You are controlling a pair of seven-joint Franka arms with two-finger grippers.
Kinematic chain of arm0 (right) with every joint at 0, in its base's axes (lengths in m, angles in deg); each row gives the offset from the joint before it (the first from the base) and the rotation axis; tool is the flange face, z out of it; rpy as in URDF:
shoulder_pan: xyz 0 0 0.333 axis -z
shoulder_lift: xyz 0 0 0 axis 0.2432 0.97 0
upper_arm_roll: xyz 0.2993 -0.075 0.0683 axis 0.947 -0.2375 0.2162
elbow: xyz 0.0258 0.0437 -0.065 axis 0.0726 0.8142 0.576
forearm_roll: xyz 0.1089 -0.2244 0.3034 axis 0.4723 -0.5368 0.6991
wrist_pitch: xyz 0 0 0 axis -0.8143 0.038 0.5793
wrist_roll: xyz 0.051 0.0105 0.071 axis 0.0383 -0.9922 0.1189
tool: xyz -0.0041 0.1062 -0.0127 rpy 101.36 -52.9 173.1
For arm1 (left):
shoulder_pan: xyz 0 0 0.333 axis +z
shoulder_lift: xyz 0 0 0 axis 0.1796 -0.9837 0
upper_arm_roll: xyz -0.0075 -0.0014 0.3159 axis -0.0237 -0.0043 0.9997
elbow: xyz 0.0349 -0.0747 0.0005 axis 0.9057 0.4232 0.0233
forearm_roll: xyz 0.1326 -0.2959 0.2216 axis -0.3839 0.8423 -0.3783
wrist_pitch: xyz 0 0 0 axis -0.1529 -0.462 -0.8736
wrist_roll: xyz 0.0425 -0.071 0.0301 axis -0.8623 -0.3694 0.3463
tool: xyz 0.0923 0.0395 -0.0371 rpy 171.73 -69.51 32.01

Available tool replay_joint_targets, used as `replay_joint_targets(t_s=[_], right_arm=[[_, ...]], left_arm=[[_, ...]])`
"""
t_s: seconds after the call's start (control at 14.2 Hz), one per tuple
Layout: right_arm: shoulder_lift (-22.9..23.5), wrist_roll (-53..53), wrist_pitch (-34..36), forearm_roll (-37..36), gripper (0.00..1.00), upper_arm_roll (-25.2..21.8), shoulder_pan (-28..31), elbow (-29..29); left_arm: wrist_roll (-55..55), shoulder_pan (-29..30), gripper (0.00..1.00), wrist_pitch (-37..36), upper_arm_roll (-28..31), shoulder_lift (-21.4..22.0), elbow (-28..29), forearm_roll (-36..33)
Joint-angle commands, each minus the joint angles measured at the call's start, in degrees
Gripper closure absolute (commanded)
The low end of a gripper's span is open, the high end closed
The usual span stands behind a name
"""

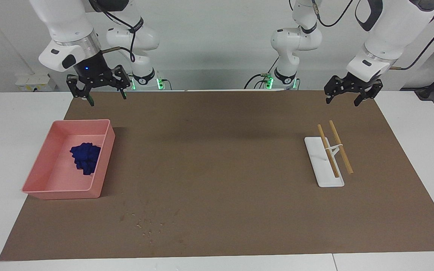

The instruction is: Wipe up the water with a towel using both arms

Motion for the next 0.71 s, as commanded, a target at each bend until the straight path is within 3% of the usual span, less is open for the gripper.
replay_joint_targets(t_s=[0.0,0.64], right_arm=[[-2.5,-2.0,3.3,0.6,0.0,-1.4,-0.8,3.3],[-3.5,-3.6,4.9,0.6,0.0,-3.3,-1.1,4.0]], left_arm=[[-0.5,0.6,0.0,0.8,-0.3,1.4,1.7,0.1],[-0.5,0.6,0.0,0.8,-0.3,1.4,1.7,0.1]])
